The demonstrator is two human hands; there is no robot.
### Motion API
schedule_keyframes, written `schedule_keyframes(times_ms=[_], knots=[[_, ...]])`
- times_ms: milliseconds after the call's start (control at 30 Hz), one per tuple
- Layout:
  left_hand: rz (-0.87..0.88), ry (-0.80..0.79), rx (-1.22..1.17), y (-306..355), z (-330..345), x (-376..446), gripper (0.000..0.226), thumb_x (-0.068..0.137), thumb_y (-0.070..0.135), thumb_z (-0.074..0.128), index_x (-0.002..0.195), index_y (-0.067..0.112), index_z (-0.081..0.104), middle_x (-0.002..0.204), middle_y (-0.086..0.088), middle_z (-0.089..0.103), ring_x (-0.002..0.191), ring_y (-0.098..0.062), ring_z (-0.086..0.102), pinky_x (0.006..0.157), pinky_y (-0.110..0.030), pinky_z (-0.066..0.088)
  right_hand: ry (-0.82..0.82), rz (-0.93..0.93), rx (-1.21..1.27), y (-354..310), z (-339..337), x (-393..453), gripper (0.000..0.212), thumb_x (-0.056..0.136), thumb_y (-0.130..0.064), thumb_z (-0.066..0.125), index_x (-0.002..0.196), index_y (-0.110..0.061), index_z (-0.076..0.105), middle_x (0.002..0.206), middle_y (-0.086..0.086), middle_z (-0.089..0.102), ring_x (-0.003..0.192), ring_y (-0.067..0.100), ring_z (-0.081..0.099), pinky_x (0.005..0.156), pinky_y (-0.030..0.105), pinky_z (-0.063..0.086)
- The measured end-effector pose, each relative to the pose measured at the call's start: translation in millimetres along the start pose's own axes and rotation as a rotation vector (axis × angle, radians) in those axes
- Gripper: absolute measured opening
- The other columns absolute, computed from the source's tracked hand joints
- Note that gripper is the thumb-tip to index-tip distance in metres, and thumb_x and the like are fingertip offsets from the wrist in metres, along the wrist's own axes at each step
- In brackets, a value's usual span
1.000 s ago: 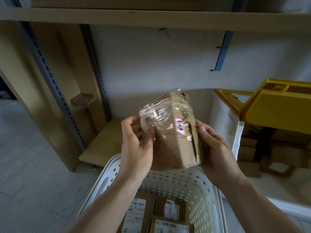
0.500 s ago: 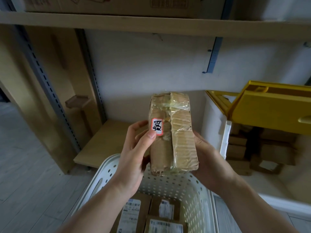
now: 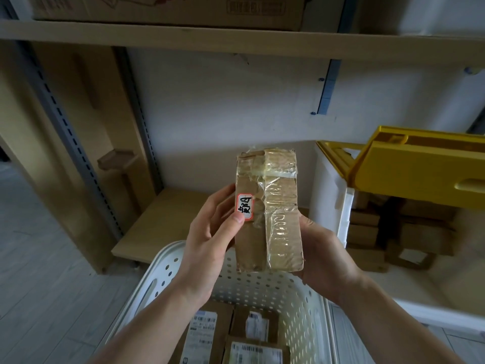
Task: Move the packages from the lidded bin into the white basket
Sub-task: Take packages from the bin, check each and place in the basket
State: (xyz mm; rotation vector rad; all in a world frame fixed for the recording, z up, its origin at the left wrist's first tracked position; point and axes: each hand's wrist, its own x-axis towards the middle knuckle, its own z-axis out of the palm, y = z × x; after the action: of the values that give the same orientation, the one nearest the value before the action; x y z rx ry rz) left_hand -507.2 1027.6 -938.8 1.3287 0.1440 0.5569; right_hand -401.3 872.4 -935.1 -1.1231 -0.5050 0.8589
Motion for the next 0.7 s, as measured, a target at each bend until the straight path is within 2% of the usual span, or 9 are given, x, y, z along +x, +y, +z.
schedule_keyframes(times_ms=[67,133,200,267,333,400,500,567,700], knots=[[0.006,0.006,0.027,2,0,1,0.045,0.09,0.025,0.065,0.135,0.027,0.06,0.13,-0.002,0.07,0.126,-0.022,0.064,0.109,-0.049,0.046,0.008,0.01,-0.017,4,-4,3,0.059,0.089,-0.059,0.063,0.135,-0.022,0.061,0.123,0.038,0.046,0.108,0.048,0.045,0.102,0.062,0.039],[0.008,0.023,0.045,5,1,3,0.039,0.096,0.025,0.065,0.134,0.026,0.059,0.127,0.001,0.072,0.122,-0.019,0.066,0.103,-0.046,0.051,0.074,0.028,-0.062,5,-5,4,0.062,0.086,-0.059,0.066,0.136,-0.023,0.059,0.134,0.031,0.056,0.105,0.057,0.052,0.098,0.062,0.05],[0.015,0.052,0.06,7,0,5,0.033,0.095,0.023,0.06,0.128,0.025,0.059,0.118,0.004,0.075,0.112,-0.017,0.071,0.09,-0.039,0.06,0.167,0.026,-0.052,6,-4,5,0.072,0.074,-0.058,0.078,0.132,-0.021,0.058,0.124,0.019,0.067,0.095,0.04,0.064,0.083,0.05,0.057],[0.033,0.079,0.129,8,-1,7,0.023,0.099,0.02,0.054,0.121,0.022,0.059,0.11,0.002,0.075,0.103,-0.02,0.073,0.074,-0.03,0.061,0.229,-0.005,-0.025,9,-2,7,0.074,0.071,-0.052,0.083,0.129,-0.016,0.053,0.12,0.013,0.073,0.102,0.03,0.072,0.083,0.046,0.058],[0.029,0.107,0.171,5,-4,9,0.016,0.107,0.017,0.045,0.115,0.017,0.059,0.104,-0.003,0.074,0.098,-0.025,0.073,0.069,-0.029,0.059,0.294,-0.055,0.008,9,2,9,0.064,0.071,-0.046,0.077,0.121,-0.014,0.053,0.114,0.011,0.075,0.102,0.03,0.073,0.088,0.049,0.058],[0.01,0.138,0.147,3,-7,10,0.019,0.107,0.026,0.045,0.107,0.014,0.06,0.099,-0.008,0.072,0.094,-0.029,0.07,0.069,-0.031,0.056,0.363,-0.115,0.009,8,6,11,0.044,0.075,-0.042,0.075,0.106,-0.016,0.057,0.11,0.012,0.074,0.101,0.03,0.071,0.094,0.056,0.053],[-0.079,0.118,0.035,2,-13,10,0.039,0.087,0.052,0.056,0.102,0.016,0.055,0.094,-0.007,0.071,0.091,-0.027,0.071,0.073,-0.035,0.056,0.395,-0.157,-0.022,5,8,9,0.014,0.093,-0.034,0.064,0.089,-0.021,0.058,0.099,0.007,0.064,0.09,0.023,0.062,0.074,0.045,0.052],[-0.131,0.079,0.026,2,-17,9,0.055,0.075,0.057,0.07,0.107,0.016,0.051,0.103,-0.011,0.073,0.098,-0.03,0.074,0.082,-0.047,0.06,0.356,-0.159,-0.026,1,8,6,0.011,0.101,-0.026,0.055,0.092,-0.021,0.057,0.092,0.004,0.06,0.076,0.015,0.059,0.058,0.029,0.047],[-0.183,0.072,0.015,0,-17,6,0.057,0.071,0.048,0.079,0.111,0.02,0.05,0.117,-0.013,0.071,0.108,-0.031,0.072,0.091,-0.056,0.058,0.218,-0.159,0.007,-4,3,0,0.004,0.101,-0.019,0.052,0.104,-0.017,0.055,0.087,0.002,0.063,0.067,0.014,0.059,0.054,0.028,0.044]])
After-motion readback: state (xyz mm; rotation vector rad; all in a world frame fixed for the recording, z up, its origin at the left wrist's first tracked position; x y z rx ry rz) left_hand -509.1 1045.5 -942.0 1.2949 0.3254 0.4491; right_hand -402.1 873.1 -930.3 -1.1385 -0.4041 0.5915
